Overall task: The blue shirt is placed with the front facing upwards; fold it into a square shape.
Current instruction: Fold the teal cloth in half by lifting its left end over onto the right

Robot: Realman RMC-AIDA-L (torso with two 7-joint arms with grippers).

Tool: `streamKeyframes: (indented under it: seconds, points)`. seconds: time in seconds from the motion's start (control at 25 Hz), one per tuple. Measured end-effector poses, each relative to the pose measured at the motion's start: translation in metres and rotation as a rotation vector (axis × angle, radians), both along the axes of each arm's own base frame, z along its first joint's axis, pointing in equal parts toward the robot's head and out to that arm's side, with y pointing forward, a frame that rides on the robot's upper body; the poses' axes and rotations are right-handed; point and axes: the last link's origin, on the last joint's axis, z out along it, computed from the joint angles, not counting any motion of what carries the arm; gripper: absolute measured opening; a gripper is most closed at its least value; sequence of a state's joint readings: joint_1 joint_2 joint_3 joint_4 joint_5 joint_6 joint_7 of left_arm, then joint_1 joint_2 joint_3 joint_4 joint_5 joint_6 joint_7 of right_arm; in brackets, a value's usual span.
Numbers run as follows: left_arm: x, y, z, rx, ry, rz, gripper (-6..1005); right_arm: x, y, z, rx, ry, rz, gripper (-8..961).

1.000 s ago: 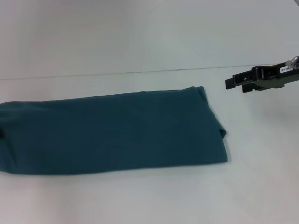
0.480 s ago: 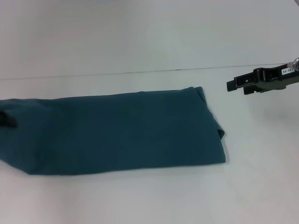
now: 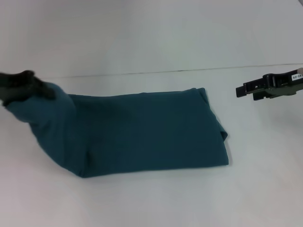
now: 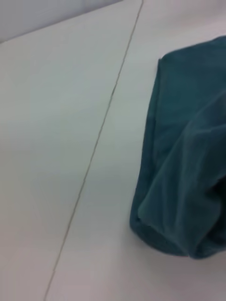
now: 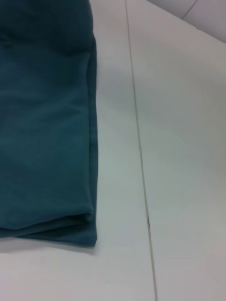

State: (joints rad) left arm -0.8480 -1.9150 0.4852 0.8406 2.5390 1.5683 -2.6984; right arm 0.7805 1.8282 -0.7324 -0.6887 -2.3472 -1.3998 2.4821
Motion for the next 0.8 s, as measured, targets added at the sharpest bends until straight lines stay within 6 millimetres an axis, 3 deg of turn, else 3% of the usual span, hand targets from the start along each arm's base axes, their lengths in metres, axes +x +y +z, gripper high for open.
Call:
streamKeyframes:
  seconds: [0.28,0.8]
  points:
    - [0.045,0.005,-0.020,-0.054,0.029,-0.082,81,0.002,-0.001,0.000,-0.001,-0.001,-0.001,742]
    - [0.130,0.024,-0.078,-0.136,0.149,-0.227,81,0.004,-0.003,-0.003,-0.003,-0.005,0.004,742]
